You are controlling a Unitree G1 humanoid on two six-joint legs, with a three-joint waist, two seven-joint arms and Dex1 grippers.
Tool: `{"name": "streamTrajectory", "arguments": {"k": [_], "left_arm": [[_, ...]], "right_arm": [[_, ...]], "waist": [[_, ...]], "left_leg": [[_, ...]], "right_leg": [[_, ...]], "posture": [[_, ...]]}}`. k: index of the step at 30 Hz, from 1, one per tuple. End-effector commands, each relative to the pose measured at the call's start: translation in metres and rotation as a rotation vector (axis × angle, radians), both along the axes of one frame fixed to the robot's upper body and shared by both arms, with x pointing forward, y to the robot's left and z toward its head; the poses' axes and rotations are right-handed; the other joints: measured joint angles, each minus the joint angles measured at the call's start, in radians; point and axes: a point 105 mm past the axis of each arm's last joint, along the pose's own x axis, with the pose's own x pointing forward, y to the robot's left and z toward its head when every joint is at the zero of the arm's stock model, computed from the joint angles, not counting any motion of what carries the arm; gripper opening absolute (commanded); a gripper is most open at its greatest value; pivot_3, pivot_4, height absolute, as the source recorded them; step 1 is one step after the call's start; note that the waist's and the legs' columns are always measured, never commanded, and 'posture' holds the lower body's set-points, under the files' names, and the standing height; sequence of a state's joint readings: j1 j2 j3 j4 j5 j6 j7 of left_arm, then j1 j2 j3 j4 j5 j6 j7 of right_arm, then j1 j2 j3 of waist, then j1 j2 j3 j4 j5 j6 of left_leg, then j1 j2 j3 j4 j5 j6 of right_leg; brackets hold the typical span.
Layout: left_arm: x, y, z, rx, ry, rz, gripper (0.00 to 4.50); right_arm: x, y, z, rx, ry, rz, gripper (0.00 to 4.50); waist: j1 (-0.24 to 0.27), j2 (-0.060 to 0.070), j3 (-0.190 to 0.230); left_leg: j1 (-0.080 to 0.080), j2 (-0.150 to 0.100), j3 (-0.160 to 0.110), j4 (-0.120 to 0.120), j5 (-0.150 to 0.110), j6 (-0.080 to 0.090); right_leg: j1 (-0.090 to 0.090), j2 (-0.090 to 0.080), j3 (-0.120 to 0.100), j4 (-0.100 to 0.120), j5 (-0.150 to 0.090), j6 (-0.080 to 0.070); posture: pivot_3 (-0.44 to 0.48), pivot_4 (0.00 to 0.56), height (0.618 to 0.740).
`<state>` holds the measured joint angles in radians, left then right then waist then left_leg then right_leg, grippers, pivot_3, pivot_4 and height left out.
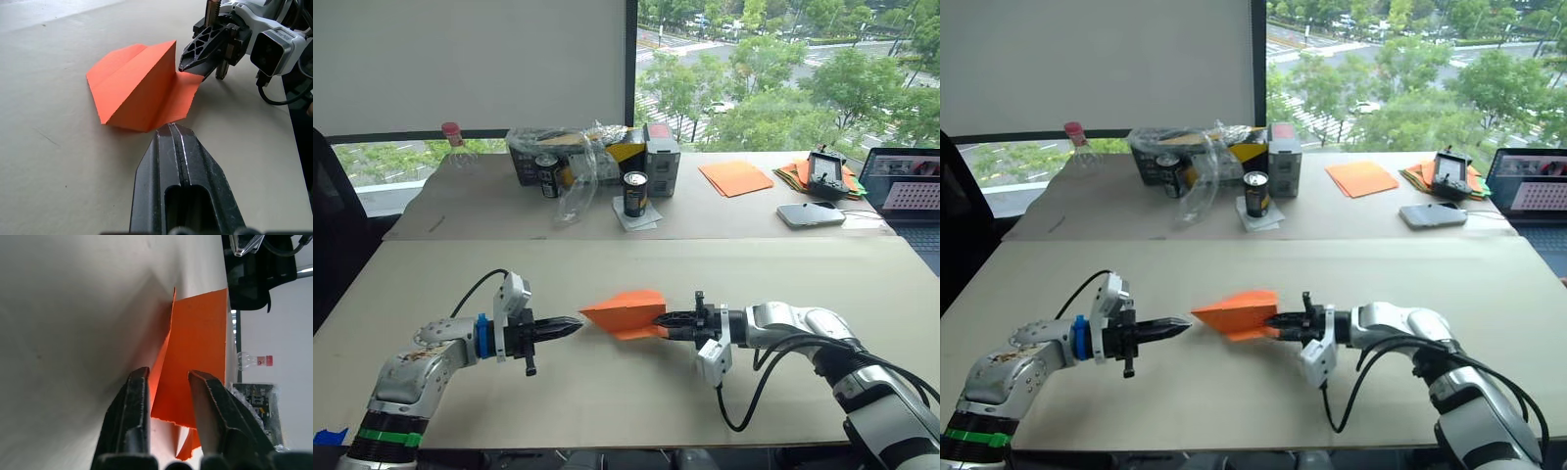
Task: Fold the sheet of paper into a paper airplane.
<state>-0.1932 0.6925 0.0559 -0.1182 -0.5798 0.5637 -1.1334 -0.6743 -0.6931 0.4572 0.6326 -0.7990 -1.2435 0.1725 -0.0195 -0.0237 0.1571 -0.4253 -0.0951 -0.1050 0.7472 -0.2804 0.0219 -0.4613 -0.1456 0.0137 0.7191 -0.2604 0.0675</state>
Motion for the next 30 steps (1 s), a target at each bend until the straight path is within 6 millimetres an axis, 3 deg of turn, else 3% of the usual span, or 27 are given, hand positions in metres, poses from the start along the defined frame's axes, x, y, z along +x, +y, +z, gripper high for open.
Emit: {"name": "streamTrajectory", "arguments": {"k": [1, 5, 6, 12, 14, 17, 22, 27, 28, 30], "left_arm": [[0.0, 0.001, 0.008, 0.01, -0.043, -0.014, 0.0], [0.002, 0.003, 0.01, 0.02, -0.077, -0.007, 0.0], [0.003, 0.004, 0.009, 0.03, -0.087, -0.005, 0.0], [0.009, 0.008, 0.01, 0.072, -0.172, 0.027, 0.0], [0.009, 0.01, 0.01, 0.075, -0.176, 0.031, 0.0], [0.009, 0.011, 0.01, 0.075, -0.177, 0.036, 0.0], [0.006, 0.014, 0.007, 0.08, -0.171, 0.047, 0.0], [0.005, 0.014, 0.005, 0.08, -0.164, 0.052, 0.0], [0.005, 0.014, 0.005, 0.08, -0.161, 0.053, 0.0], [0.005, 0.014, 0.005, 0.081, -0.158, 0.055, 0.0]], "right_arm": [[-0.006, -0.014, 0.007, -0.025, -0.011, 0.003, 2.93], [-0.002, -0.024, 0.032, -0.002, 0.008, -0.077, 4.31], [-0.001, -0.022, 0.036, 0.009, 0.032, -0.1, 4.46], [0.04, -0.012, 0.072, 0.169, 0.208, -0.382, 4.46], [0.052, -0.005, 0.082, 0.291, 0.359, -0.466, 4.46], [0.057, 0.007, 0.083, 0.345, 0.551, -0.518, 3.75], [0.056, 0.03, 0.064, 0.278, 0.783, -0.565, 1.92], [0.044, 0.05, 0.053, 0.22, 0.904, -0.526, 0.25], [0.039, 0.054, 0.05, 0.205, 0.921, -0.506, 0.05], [0.031, 0.059, 0.046, 0.177, 0.938, -0.48, 0.05]], "waist": [[0.002, 0.0, 0.0], [0.001, 0.0, 0.0], [0.0, 0.0, 0.0], [-0.021, 0.0, 0.0], [-0.019, 0.0, 0.0], [-0.016, 0.0, 0.0], [-0.01, 0.0, 0.0], [-0.007, 0.0, 0.0], [-0.006, 0.0, 0.0], [-0.004, 0.0, 0.0]], "left_leg": [[0.0, 0.0, 0.0, 0.0, 0.0, 0.0], [-0.001, 0.0, 0.0, 0.0, -0.001, 0.001], [-0.001, 0.0, 0.0, 0.0, -0.001, 0.001], [0.0, 0.002, 0.0, -0.001, -0.001, 0.001], [-0.001, 0.002, 0.0, -0.001, -0.001, 0.001], [-0.001, 0.002, -0.001, -0.001, -0.001, 0.001], [-0.002, 0.001, -0.001, -0.001, -0.001, 0.002], [-0.006, 0.001, -0.001, -0.001, -0.001, 0.001], [-0.007, 0.001, -0.001, -0.001, -0.001, 0.001], [-0.008, 0.001, -0.001, -0.001, 0.0, 0.0]], "right_leg": [[0.0, 0.0, 0.0, 0.0, 0.0, 0.0], [0.0, 0.0, 0.0, 0.0, -0.001, 0.001], [0.0, 0.0, 0.0, -0.001, -0.001, 0.001], [0.0, 0.0, -0.001, 0.0, -0.001, 0.0], [0.0, 0.0, -0.001, -0.001, -0.001, 0.0], [-0.001, 0.0, -0.001, -0.002, -0.001, 0.0], [-0.002, -0.001, -0.001, -0.002, -0.001, 0.0], [-0.008, -0.001, -0.001, -0.001, 0.0, 0.0], [-0.009, -0.001, -0.001, -0.001, 0.0, 0.0], [-0.01, -0.001, -0.001, -0.001, 0.0, 0.0]], "posture": [[0.0, 0.15, 0.67], [0.0, 0.15, 0.67], [0.0, 0.15, 0.67], [0.0, 0.15, 0.67], [0.0, 0.15, 0.67], [0.0, 0.15, 0.67], [0.0, 0.15, 0.67], [0.0, 0.15, 0.67], [0.0, 0.15, 0.67], [0.0, 0.15, 0.67]]}}
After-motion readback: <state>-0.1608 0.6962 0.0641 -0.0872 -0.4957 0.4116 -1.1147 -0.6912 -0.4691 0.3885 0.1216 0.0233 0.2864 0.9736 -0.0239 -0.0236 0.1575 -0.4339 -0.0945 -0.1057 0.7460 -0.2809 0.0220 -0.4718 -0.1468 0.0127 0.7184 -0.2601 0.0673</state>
